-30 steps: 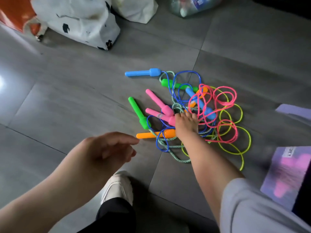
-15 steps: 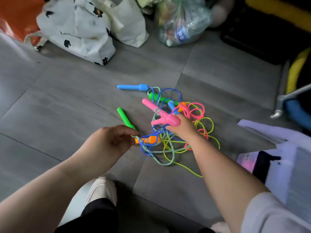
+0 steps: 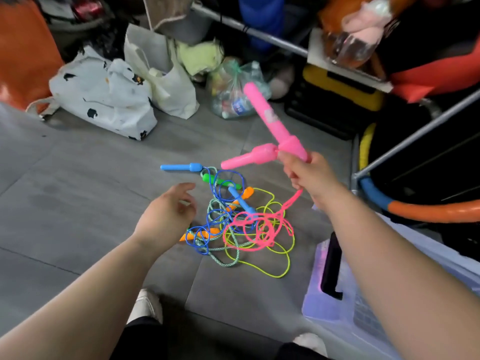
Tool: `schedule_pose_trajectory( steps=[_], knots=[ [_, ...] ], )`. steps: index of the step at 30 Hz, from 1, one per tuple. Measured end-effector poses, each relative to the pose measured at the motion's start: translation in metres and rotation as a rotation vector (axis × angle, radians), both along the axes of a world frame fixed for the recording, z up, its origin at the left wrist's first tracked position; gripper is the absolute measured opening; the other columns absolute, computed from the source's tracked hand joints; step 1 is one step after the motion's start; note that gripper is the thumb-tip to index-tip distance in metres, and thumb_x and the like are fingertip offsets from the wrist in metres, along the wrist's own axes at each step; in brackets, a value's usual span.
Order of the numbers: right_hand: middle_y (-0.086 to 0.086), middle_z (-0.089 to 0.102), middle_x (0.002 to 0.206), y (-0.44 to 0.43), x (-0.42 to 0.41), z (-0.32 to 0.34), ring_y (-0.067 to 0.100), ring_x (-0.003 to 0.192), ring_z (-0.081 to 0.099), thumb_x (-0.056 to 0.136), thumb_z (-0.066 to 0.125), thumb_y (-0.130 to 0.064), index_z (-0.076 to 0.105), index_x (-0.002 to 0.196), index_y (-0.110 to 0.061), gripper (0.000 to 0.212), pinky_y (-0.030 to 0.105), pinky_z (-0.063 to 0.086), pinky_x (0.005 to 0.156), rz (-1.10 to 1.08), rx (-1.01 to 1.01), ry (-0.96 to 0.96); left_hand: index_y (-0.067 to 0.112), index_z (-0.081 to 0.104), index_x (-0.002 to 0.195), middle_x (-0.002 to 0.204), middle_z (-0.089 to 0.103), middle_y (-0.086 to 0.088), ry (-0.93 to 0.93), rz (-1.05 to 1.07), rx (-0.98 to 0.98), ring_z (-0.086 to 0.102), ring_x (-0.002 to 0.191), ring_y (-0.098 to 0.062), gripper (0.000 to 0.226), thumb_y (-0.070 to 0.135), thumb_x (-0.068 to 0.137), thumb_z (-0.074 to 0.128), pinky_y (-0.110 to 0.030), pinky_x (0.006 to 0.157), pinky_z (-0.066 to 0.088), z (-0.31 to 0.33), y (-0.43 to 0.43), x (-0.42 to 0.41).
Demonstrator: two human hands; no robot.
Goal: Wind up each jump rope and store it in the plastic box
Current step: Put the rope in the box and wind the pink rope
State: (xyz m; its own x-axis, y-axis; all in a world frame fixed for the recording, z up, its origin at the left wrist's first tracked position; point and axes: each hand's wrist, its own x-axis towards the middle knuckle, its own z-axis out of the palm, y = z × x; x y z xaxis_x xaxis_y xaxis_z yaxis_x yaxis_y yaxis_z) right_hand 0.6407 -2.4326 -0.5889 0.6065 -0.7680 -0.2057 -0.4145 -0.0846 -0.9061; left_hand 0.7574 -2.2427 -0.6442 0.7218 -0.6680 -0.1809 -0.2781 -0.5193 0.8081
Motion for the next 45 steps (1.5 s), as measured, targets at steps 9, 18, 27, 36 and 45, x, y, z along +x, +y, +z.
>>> schedule_pose_trajectory(
  steps=[9, 18, 27, 36, 45],
  knots=[
    [-0.012, 0.038, 0.032, 0.051, -0.056, 0.09, 0.002, 0.029, 0.028, 0.085, 0.058, -0.022, 0.052, 0.069, -0.014, 0.019, 0.011, 0.021, 0.034, 0.08, -0.105, 0.047, 0.021, 0.041, 0.133, 0.128, 0.055, 0.0, -0.214, -0.004, -0.14, 0.047, 0.12, -0.021, 0.05, 0.01, 0.086, 0.053, -0.029, 0.093, 0.034, 0.044, 0.023, -0.024],
    [-0.008, 0.048, 0.06, 0.109, -0.092, 0.056, 0.012, 0.058, 0.046, 0.067, 0.072, -0.036, 0.05, 0.055, -0.026, 0.027, 0.03, 0.039, 0.059, 0.446, -0.195, 0.406, 0.015, 0.039, 0.128, 0.117, 0.063, -0.008, -0.825, -0.491, -0.153, 0.042, 0.115, -0.019, 0.082, 0.05, 0.054, 0.051, -0.024, 0.103, 0.016, 0.059, 0.03, -0.082],
    [-0.014, 0.054, 0.066, 0.111, -0.115, 0.023, -0.003, 0.056, 0.05, 0.07, 0.071, -0.012, 0.052, 0.074, -0.033, 0.028, 0.011, 0.041, 0.05, 0.413, -0.024, 0.124, 0.032, 0.053, 0.071, 0.062, 0.059, 0.015, 0.01, -0.57, 0.16, 0.056, 0.071, -0.002, 0.034, 0.057, 0.048, 0.05, -0.018, 0.066, 0.043, 0.044, 0.012, -0.108],
    [-0.019, 0.059, 0.061, 0.086, -0.105, 0.017, -0.009, 0.058, 0.053, 0.072, 0.069, -0.004, 0.058, 0.08, -0.037, 0.035, 0.007, 0.044, 0.06, 0.303, 0.17, -0.195, 0.022, 0.064, 0.081, 0.064, 0.071, 0.013, 0.692, -0.386, -0.174, 0.066, 0.065, 0.002, 0.025, 0.033, 0.059, 0.065, -0.011, 0.055, 0.048, 0.04, -0.008, -0.128],
    [-0.005, 0.055, 0.063, 0.035, -0.123, 0.012, -0.005, 0.041, 0.048, 0.084, 0.056, 0.001, 0.064, 0.084, -0.013, 0.015, 0.007, 0.038, 0.046, 0.125, 0.123, -0.017, 0.009, 0.066, 0.082, 0.066, 0.071, -0.005, 0.982, -0.304, -0.138, 0.07, 0.062, -0.018, 0.055, 0.024, 0.031, 0.081, -0.023, 0.054, 0.055, 0.023, -0.022, -0.107]
  ],
)
